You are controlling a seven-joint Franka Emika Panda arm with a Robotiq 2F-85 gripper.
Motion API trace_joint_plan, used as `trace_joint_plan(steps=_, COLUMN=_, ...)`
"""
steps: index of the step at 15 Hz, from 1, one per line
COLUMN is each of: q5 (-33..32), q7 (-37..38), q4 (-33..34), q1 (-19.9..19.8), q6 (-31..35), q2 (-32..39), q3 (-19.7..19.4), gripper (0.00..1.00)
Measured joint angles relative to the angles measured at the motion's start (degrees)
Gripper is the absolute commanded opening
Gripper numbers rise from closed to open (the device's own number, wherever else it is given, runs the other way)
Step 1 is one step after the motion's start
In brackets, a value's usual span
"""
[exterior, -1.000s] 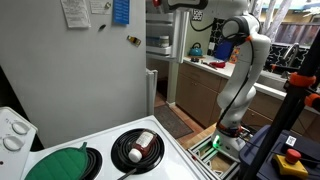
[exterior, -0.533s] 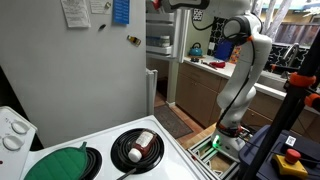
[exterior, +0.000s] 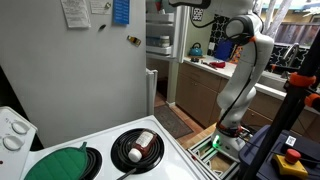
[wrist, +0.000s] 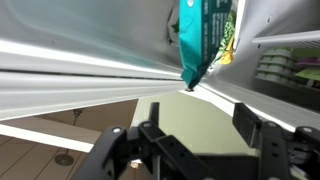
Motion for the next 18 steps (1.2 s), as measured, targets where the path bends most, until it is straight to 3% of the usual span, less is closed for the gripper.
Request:
trace_joint_plan(steps=5, q5=-9.5, q7=9.0, q4=0.1, q1=-0.5, q6=-3.7, q2=-1.1, q3=1.3, gripper=1.00)
trace_joint_plan(steps=18, q5=-8.3, q7=10.8, q4=1.0, q1=0.1, q6=-7.2, q2=-2.3, q3=1.8, gripper=1.00)
